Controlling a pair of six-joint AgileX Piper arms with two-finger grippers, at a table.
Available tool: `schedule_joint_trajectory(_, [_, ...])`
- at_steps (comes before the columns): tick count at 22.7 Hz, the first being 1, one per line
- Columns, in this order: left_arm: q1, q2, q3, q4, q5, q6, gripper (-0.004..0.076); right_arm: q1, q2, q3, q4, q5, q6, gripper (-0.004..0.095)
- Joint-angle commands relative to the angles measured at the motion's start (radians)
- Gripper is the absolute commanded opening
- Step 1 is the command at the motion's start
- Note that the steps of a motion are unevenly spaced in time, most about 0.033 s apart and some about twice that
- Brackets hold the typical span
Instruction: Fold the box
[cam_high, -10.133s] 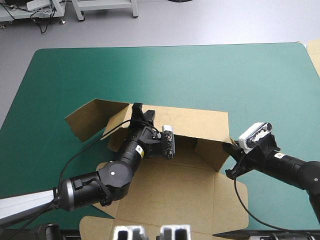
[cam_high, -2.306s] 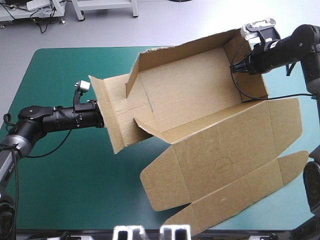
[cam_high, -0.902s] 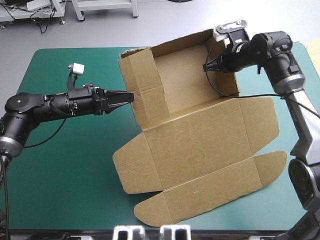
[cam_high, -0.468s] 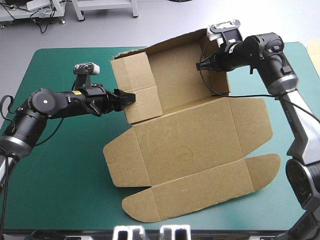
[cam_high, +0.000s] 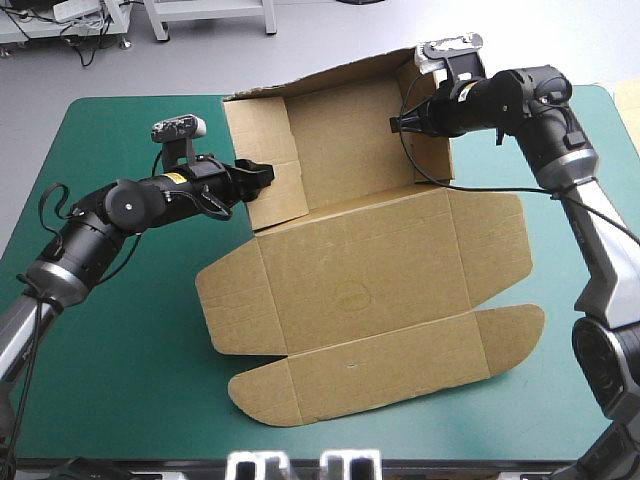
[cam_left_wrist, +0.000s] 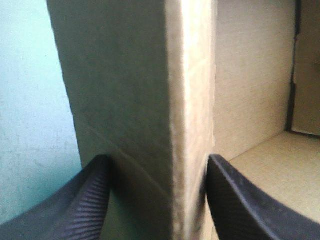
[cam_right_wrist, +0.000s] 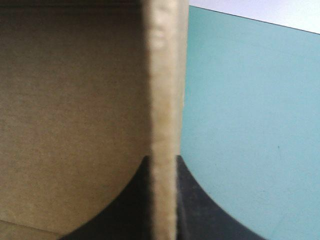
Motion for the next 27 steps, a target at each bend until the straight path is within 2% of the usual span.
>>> schedule_joint_trajectory(1, [-0.013,0.011,-0.038,0.015,-0.045,-0.068,0.0399,0.005,-0.051,-0.031,0.146,-0.047,0.001,-0.0018])
schedule_joint_trajectory(3, [-0.013,0.031,-0.040,0.019,-0.051,-0.083,0.0399,0.005,-0.049,-0.031,0.164,-0.039,0.001,-0.0018])
schedule_joint_trajectory(7, [-0.013,0.098,-0.074,0.021,-0.044,-0.087,0.0393,0.005,-0.011,-0.028,0.174,0.065,-0.003,-0.0017])
schedule_joint_trajectory(9, [-0.013,0.114,-0.076,0.019,-0.039,-0.087,0.0347,0.005,0.016,-0.028,0.158,0.115,-0.003,-0.0017])
schedule_joint_trajectory(10, [-0.013,0.119,-0.076,0.019,-0.038,-0.087,0.0309,0.005,0.026,-0.028,0.146,0.136,0.008,-0.0017])
schedule_joint_trajectory(12, [-0.013,0.130,-0.076,0.006,-0.032,-0.087,0.0109,0.005,0.071,-0.028,0.120,0.231,0.042,-0.0018])
schedule_joint_trajectory(14, [-0.013,0.134,-0.085,0.002,-0.021,-0.087,-0.0007,0.012,0.102,-0.028,0.107,0.306,0.065,-0.0018])
schedule_joint_trajectory(17, [-0.013,0.173,-0.142,0.013,0.066,-0.085,-0.0008,0.041,0.112,-0.009,0.093,0.321,0.090,-0.0017])
schedule_joint_trajectory(23, [-0.013,0.256,-0.246,0.020,0.318,-0.083,-0.0008,0.119,0.112,0.013,0.078,0.321,0.172,-0.0018])
schedule_joint_trajectory(27, [-0.061,0.258,-0.248,0.205,0.408,-0.175,-0.0008,0.148,0.106,0.101,0.065,0.321,0.192,-0.0018])
